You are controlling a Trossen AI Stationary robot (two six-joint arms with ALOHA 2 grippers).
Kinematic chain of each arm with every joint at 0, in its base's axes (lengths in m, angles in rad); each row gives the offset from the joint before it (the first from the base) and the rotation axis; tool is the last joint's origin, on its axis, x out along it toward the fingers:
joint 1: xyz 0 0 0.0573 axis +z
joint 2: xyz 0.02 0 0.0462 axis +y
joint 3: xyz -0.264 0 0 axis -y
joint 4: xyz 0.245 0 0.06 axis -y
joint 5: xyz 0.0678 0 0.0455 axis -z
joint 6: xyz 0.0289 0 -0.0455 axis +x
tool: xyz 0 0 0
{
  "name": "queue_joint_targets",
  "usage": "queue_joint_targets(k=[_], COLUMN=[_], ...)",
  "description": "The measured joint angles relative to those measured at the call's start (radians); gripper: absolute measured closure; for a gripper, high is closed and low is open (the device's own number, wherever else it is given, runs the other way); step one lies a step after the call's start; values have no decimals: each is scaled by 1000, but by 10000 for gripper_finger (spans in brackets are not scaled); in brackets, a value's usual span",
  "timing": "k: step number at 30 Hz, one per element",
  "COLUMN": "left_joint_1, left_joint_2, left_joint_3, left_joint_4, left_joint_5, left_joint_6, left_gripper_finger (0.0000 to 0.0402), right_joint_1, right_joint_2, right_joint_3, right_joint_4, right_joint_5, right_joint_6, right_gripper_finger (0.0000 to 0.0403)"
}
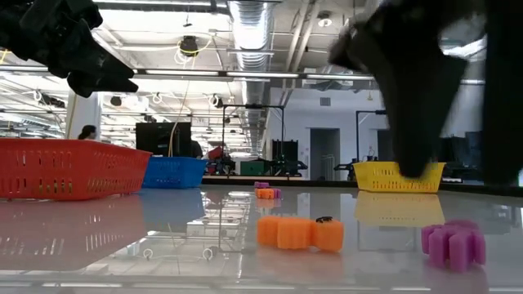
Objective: Sort Halloween decoration
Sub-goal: Put the violet skeleton toy into the blue bin
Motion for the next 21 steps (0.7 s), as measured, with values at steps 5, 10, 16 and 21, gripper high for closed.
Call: queue_joint_targets(k=[5,10,16,21], left_joint_1=[0,0,0,0], left_joint_2=[0,0,0,0], left_joint_3=[0,0,0,0], left_joint_4=[0,0,0,0], left_joint_5=[0,0,-5,-19], left_joint_6=[0,8,8,8], left_gripper_finger=[175,175,175,175], right_joint_1=[-7,-19,-25,-31], right_joint_2=[0,0,-5,-5], right_joint_3=[-61,-101,-148,-149], right_joint_4=[90,129,150,143], right_joint_5=[-58,-58,-52,-49], right_joint_6=[6,1,-5,-14], right_gripper_finger=[189,189,192,220])
